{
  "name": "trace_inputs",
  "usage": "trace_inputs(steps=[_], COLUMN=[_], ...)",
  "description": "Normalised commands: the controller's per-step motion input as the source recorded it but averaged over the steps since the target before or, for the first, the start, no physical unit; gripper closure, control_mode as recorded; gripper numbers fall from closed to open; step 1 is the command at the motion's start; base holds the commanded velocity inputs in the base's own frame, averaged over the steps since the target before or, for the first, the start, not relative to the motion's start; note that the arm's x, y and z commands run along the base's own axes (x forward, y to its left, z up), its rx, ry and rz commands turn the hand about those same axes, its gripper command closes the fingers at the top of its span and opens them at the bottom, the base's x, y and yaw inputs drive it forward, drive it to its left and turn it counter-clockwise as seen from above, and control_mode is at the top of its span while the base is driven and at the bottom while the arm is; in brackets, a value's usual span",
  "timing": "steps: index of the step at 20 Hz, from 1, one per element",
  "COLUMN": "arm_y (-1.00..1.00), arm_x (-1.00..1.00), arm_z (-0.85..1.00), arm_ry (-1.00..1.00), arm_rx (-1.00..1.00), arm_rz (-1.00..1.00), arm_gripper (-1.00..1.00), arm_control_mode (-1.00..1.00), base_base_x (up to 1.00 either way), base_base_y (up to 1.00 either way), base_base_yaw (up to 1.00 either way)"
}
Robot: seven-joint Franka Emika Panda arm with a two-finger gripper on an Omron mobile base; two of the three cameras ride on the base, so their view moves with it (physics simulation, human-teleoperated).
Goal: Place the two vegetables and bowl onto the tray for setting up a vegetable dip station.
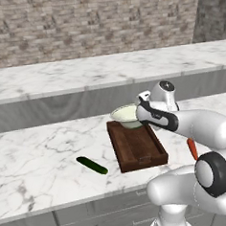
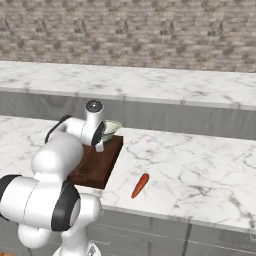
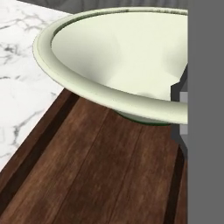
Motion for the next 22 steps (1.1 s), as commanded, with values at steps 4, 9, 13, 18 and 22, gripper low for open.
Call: trace_inputs(steps=[4,9,13,18,22], arm_y=[0.0,0.05,0.03,0.05,0.04], arm_x=[0.01,0.05,0.06,0.11,0.06], arm_z=[-0.1,-0.18,-0.15,-0.1,-0.1], arm_ry=[0.01,0.03,0.0,0.0,0.0], arm_rx=[0.04,0.01,0.01,0.01,0.0], arm_rz=[0.03,0.0,0.0,0.0,0.0], arm_gripper=[1.0,1.0,1.0,1.0,1.0], arm_control_mode=[-1.0,-1.0,-1.0,-1.0,-1.0], base_base_x=[0.0,0.0,0.0,0.0,0.0], base_base_y=[0.0,0.0,0.0,0.0,0.0], base_base_yaw=[0.0,0.0,0.0,0.0,0.0])
